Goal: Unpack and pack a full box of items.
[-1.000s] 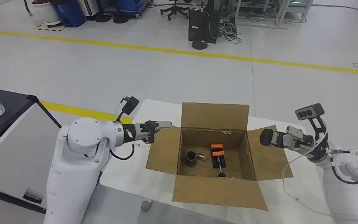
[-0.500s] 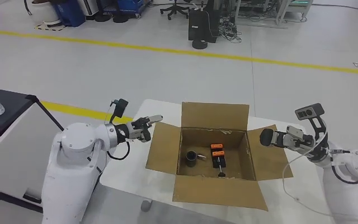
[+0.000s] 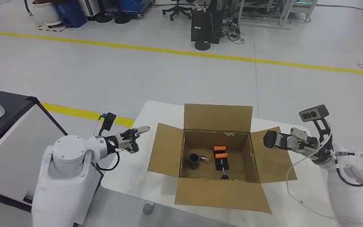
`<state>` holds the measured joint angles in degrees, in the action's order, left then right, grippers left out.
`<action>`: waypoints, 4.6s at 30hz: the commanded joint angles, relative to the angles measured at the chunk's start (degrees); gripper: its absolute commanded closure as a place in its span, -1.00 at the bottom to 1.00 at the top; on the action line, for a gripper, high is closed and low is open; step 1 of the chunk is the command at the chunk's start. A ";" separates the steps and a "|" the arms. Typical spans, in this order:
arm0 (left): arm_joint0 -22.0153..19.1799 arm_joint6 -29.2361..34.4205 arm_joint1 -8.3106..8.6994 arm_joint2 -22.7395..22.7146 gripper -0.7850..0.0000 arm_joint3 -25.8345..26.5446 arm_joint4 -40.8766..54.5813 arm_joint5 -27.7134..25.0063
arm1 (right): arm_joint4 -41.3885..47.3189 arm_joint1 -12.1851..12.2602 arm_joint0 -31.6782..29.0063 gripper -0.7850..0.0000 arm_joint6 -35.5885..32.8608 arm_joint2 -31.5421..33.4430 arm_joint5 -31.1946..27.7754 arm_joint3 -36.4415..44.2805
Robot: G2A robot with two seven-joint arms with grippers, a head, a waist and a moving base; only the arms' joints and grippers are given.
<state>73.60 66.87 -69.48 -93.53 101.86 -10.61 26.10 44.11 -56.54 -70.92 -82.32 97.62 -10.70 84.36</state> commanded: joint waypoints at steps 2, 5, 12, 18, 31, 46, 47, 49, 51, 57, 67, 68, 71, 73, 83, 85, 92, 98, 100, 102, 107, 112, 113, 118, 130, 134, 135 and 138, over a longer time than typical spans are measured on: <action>0.15 -0.28 0.19 1.47 -1.00 -2.11 0.03 -0.18 | 0.00 0.00 0.00 -1.00 0.00 0.00 0.00 0.00; 0.04 0.49 0.31 2.44 -1.00 -2.69 1.88 -0.01 | 0.00 0.00 0.00 -1.00 0.00 0.00 0.00 0.00; -0.55 2.12 0.52 4.73 -1.00 -0.86 7.23 1.19 | 0.00 0.00 0.00 -1.00 0.00 0.00 0.00 0.00; -1.42 4.10 0.95 7.50 -1.00 2.05 8.60 2.58 | 0.00 0.00 0.00 -1.00 0.00 0.00 0.00 0.00; -5.84 0.90 0.32 16.39 -1.00 4.79 19.59 0.73 | 0.00 0.00 0.00 -1.00 0.00 0.00 0.00 0.00; -15.33 -3.03 -1.31 28.99 -1.00 -6.37 26.36 -3.70 | 2.86 0.16 0.05 -1.00 4.25 2.86 0.60 1.68; -15.66 -3.13 -1.38 29.62 -1.00 -7.12 26.50 -3.84 | 3.23 0.27 0.13 -1.00 4.65 3.82 0.60 1.48; -16.50 -3.04 -1.47 31.12 -1.00 -8.44 25.66 -4.05 | 3.41 0.52 0.27 -1.00 5.45 5.75 0.48 0.71; -17.26 -3.00 -1.63 32.49 -1.00 -9.63 25.62 -4.17 | 2.78 0.83 0.40 -1.00 6.59 7.92 0.15 -0.61; -19.80 -3.64 -2.31 36.52 -1.00 -12.98 25.83 -4.84 | -1.65 1.76 0.12 -1.00 12.33 13.04 0.48 -7.18; -24.25 -6.16 -3.59 42.47 -1.00 -17.88 23.90 -6.16 | -5.55 2.38 0.27 -1.00 20.19 14.66 1.30 -15.36; -24.56 -6.79 -3.74 42.92 -1.00 -18.51 23.75 -6.24 | -5.68 2.40 0.34 -1.00 20.68 14.56 1.49 -15.90; -25.55 -8.18 -4.14 44.32 -1.00 -20.13 22.88 -6.56 | -6.81 2.50 0.49 -1.00 22.44 14.42 1.16 -17.25; -26.13 -9.16 -4.37 45.12 -1.00 -21.01 22.21 -6.56 | -6.51 2.52 0.67 -1.00 23.13 14.47 0.87 -18.22; -28.49 -11.54 -4.95 47.75 -1.00 -22.99 17.64 -5.62 | -7.15 3.02 1.30 -1.00 23.98 15.21 0.02 -20.94; -28.93 -11.55 -4.91 48.06 -1.00 -23.00 16.18 -5.06 | -7.55 3.13 1.42 -1.00 24.34 15.31 -0.37 -21.44; -29.25 -11.13 -4.83 48.75 -1.00 -23.02 13.81 -3.40 | -8.36 3.46 1.39 -1.00 24.38 14.99 1.52 -23.29; -28.15 -11.67 -4.30 45.38 -1.00 -18.54 16.75 -3.52 | -8.61 3.99 2.14 -1.00 23.62 15.19 5.19 -26.85; -27.54 -11.21 -3.81 43.91 -1.00 -15.48 16.50 -2.78 | -9.23 4.23 2.72 -1.00 23.10 15.06 6.43 -28.90; -26.58 -10.43 -3.16 42.19 -1.00 -12.08 15.78 -2.32 | -10.02 4.43 3.54 -1.00 22.28 14.51 7.46 -31.48; -20.96 -10.95 -1.17 34.82 -1.00 -4.88 15.92 -3.37 | -8.41 4.06 6.32 -1.00 16.88 11.03 10.22 -38.43; -12.43 -15.39 0.54 25.39 -1.00 1.59 18.05 -5.97 | -6.71 2.66 8.77 -1.00 11.22 6.10 4.74 -43.49; -10.67 -16.25 0.84 23.70 -1.00 2.90 18.07 -6.13 | -7.27 2.46 9.24 -1.00 10.36 5.11 3.23 -43.91; -3.88 -19.73 1.92 16.72 -1.00 8.93 18.33 -6.89 | -5.22 1.29 11.70 -1.00 4.42 1.40 0.90 -44.82; 1.67 -22.74 2.57 11.10 -1.00 10.51 23.91 -9.24 | 0.86 0.05 12.87 -1.00 -2.99 -1.89 1.25 -39.02; 1.67 -22.74 2.57 11.10 -1.00 10.51 23.91 -9.24 | -0.10 -0.27 12.16 -1.00 -2.66 -3.80 1.36 -34.68; 1.67 -22.74 2.57 11.10 -1.00 10.51 23.91 -9.24 | -0.77 -0.32 11.98 -1.00 -1.99 -4.32 1.32 -33.46; 1.67 -22.74 2.57 11.10 -1.00 10.51 23.91 -9.24 | -2.04 -0.56 11.25 -1.00 -0.68 -6.02 1.97 -29.60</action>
<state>75.27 44.13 -66.91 -82.42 112.37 13.30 16.86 42.45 -57.04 -59.46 -83.57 92.07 -8.97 53.52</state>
